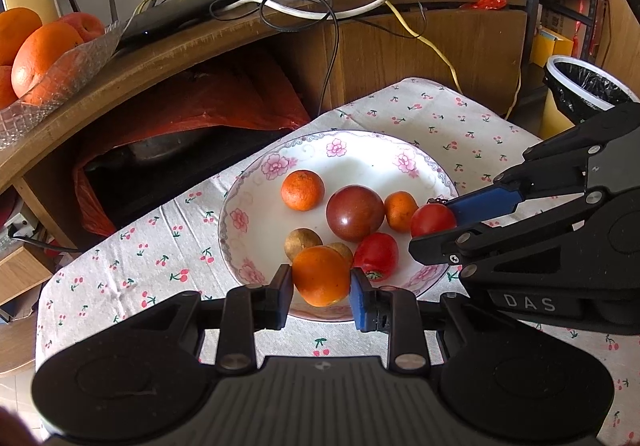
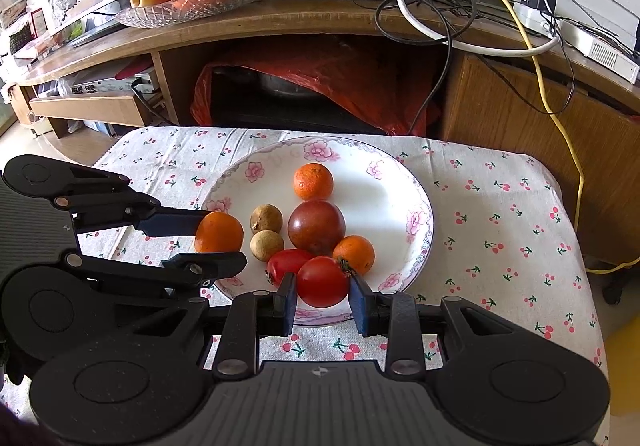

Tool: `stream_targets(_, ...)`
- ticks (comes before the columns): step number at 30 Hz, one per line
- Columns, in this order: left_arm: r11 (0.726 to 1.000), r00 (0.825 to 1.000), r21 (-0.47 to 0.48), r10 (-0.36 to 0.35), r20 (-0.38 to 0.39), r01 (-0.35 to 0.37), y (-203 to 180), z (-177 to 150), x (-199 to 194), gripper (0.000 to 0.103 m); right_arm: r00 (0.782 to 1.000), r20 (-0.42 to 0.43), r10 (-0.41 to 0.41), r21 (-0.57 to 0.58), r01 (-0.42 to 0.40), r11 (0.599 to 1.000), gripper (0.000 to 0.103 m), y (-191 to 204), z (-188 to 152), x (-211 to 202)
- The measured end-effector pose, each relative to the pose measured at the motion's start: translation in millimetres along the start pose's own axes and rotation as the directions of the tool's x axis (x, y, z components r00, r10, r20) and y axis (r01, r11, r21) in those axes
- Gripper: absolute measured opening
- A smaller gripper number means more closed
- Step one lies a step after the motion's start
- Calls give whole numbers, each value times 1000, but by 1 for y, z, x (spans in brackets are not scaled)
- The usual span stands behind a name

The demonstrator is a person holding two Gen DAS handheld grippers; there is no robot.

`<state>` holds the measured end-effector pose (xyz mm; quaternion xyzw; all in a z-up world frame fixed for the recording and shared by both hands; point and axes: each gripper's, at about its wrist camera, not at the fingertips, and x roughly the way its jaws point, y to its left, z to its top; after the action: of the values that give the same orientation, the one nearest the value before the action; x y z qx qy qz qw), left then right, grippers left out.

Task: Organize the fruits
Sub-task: 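Lower both tomatoes into the bowl and open both tools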

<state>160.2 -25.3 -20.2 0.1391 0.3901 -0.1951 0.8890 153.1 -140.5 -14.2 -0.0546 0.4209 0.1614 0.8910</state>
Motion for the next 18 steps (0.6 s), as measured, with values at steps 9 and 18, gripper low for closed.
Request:
stream_targets(9, 1000, 1000, -10, 22, -14, -22, -1, 0, 8, 38, 1000, -10, -7, 4, 7, 1000, 28, -2, -2, 9)
stream_targets(18, 997, 998, -38, 63, -22, -63, 2, -1, 8, 52, 1000, 3, -30, 28, 30, 999, 34, -6, 0, 7)
